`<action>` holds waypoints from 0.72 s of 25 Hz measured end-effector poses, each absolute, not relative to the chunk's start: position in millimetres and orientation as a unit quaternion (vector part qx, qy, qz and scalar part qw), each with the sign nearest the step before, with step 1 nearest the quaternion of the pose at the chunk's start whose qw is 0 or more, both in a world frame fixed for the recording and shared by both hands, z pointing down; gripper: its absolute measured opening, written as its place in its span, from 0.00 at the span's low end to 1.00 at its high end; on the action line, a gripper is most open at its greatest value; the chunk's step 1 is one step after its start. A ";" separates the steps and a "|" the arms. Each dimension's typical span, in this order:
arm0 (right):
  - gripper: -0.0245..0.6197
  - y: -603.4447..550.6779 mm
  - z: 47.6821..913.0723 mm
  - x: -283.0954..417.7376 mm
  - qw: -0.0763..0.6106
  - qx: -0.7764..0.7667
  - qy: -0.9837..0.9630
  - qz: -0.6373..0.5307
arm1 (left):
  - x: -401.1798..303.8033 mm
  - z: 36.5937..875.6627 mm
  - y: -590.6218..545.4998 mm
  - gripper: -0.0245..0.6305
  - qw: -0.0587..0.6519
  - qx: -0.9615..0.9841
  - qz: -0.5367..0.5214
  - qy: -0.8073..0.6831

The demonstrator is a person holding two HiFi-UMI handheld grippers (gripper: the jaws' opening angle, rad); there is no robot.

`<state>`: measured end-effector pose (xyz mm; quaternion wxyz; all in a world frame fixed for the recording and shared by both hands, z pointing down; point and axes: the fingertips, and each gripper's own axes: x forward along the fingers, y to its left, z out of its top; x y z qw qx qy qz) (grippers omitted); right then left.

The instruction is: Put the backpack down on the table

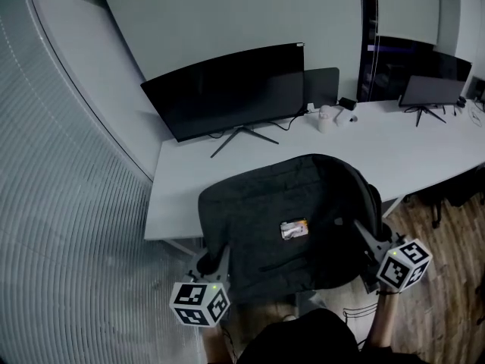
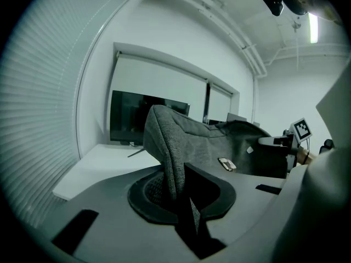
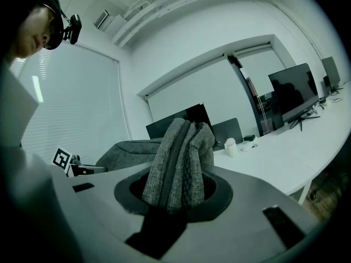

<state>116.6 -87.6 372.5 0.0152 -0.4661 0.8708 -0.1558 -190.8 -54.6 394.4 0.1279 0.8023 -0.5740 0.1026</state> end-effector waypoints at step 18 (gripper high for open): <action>0.21 -225.1 360.5 116.3 0.016 -0.414 0.898 -0.152 | -186.9 381.6 -156.6 0.12 0.128 0.766 0.084 -0.624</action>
